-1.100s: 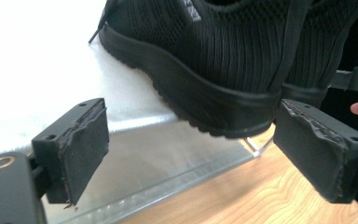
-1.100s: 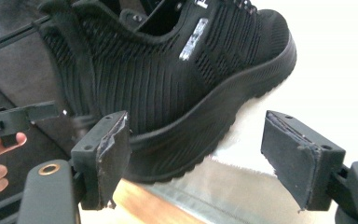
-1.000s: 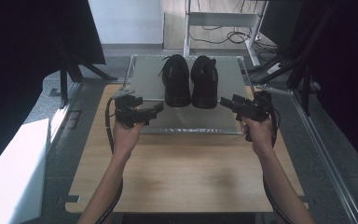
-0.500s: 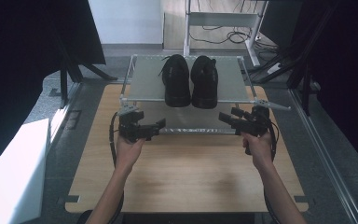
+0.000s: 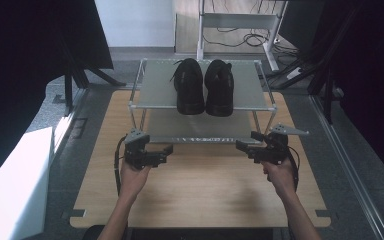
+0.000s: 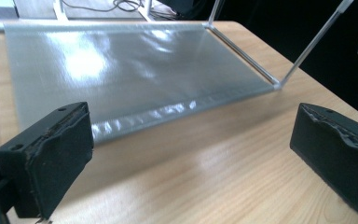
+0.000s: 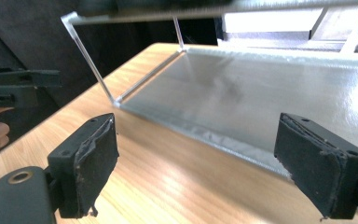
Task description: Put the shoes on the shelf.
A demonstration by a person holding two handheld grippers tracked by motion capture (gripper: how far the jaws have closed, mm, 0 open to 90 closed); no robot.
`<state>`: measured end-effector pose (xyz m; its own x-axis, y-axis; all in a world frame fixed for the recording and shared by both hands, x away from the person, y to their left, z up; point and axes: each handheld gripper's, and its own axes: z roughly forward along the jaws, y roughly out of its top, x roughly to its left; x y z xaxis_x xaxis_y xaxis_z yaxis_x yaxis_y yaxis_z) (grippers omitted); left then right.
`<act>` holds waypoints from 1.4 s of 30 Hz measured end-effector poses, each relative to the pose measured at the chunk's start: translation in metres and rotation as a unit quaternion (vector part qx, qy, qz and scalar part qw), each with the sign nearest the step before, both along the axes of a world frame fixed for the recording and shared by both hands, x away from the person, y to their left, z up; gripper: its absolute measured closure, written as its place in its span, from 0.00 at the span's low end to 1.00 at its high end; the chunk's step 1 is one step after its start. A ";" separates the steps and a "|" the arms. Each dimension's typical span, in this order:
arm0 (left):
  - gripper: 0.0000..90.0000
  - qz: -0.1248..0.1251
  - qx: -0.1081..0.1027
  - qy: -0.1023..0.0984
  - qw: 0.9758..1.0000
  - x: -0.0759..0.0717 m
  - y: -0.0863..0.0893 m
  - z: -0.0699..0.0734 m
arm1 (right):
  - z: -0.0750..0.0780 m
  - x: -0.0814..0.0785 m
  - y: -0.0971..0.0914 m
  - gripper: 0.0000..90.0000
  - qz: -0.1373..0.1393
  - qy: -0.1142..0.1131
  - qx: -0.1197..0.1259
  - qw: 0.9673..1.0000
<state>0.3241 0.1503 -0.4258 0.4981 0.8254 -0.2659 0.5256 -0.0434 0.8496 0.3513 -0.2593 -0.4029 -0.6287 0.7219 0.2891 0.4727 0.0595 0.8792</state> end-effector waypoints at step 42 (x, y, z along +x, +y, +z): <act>0.00 -0.049 0.201 0.064 0.976 -0.040 -0.025 -0.088 | -0.111 -0.037 0.009 0.00 0.041 0.060 -0.224 0.972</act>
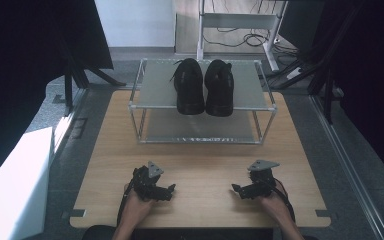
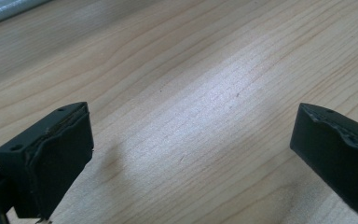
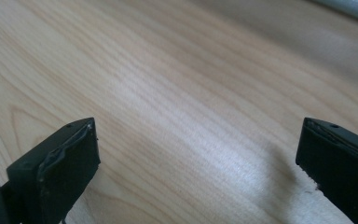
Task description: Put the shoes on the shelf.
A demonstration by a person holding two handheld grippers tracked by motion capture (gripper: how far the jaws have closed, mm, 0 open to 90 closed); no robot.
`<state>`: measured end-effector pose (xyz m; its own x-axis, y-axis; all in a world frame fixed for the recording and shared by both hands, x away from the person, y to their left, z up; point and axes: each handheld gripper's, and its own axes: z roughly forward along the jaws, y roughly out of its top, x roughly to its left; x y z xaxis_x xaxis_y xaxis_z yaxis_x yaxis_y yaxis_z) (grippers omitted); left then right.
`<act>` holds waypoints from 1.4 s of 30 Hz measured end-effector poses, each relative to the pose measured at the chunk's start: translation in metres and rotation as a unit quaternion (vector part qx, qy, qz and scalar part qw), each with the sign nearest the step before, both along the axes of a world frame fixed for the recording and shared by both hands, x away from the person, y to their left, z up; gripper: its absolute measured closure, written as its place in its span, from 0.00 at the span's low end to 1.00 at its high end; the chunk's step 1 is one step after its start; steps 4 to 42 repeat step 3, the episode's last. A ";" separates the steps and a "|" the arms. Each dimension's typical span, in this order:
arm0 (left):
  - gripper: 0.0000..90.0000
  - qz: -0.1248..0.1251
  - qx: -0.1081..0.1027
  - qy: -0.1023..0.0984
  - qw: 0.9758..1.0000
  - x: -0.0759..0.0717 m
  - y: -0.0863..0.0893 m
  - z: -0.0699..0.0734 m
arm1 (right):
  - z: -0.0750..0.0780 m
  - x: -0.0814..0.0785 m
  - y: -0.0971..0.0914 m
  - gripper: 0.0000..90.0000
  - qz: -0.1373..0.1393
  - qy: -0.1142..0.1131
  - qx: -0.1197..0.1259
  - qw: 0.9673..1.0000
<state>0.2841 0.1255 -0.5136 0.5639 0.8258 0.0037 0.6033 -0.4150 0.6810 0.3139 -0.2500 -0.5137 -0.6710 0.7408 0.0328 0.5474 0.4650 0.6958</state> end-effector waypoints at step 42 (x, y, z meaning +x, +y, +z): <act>0.00 -0.001 0.003 0.003 1.000 0.000 -0.001 -0.001 | -0.001 0.000 0.000 0.00 0.002 0.002 -0.005 1.000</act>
